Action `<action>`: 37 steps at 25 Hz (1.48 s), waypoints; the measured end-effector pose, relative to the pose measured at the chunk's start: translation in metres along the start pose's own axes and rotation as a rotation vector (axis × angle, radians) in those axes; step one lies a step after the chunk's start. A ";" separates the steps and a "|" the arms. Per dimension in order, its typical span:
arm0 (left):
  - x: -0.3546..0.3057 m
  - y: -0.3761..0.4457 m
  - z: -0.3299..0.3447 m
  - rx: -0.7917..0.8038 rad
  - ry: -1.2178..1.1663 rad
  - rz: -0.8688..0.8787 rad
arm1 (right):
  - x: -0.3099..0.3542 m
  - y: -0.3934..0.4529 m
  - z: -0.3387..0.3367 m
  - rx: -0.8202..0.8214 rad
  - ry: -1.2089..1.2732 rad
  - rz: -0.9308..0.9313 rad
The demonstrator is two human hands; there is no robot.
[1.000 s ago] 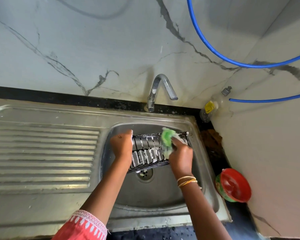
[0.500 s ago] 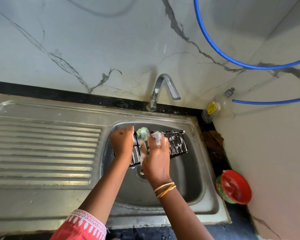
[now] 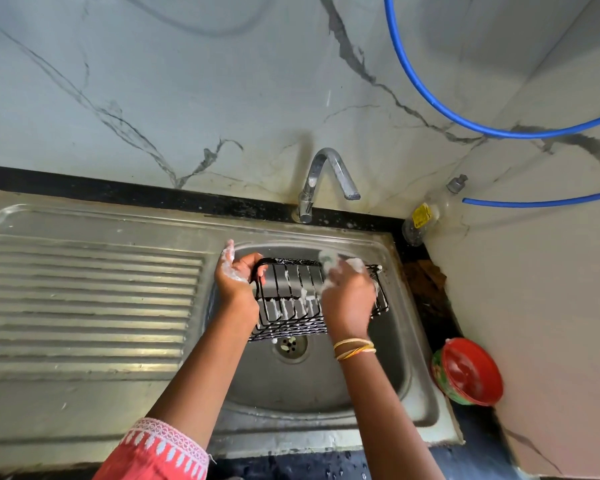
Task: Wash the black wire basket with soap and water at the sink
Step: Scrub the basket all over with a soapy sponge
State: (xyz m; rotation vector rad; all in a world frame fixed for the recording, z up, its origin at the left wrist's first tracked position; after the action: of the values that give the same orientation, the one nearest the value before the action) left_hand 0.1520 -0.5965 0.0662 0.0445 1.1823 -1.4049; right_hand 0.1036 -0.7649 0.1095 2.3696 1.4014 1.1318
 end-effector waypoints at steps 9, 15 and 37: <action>0.018 0.011 -0.006 -0.031 0.020 -0.070 | 0.000 -0.006 -0.004 -0.066 -0.017 -0.262; 0.021 0.022 -0.008 -0.014 0.191 0.004 | -0.087 0.040 0.009 0.135 -0.193 0.341; 0.021 0.056 -0.033 -0.109 0.280 0.081 | -0.103 0.007 0.017 -0.112 -0.057 0.533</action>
State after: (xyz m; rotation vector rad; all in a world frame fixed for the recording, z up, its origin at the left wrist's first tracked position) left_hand 0.1695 -0.5758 0.0039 0.2161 1.4704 -1.2893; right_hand 0.0912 -0.8480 0.0472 2.7427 0.6740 1.1973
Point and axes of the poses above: each hand's wrist, its own y-axis towards the middle knuckle, its own z-axis out of the palm, x = y × z, the point moved 7 cm from there along y, towards the middle knuckle, and after that the axes turned 11 degrees about -x, right-handed, at the moved point
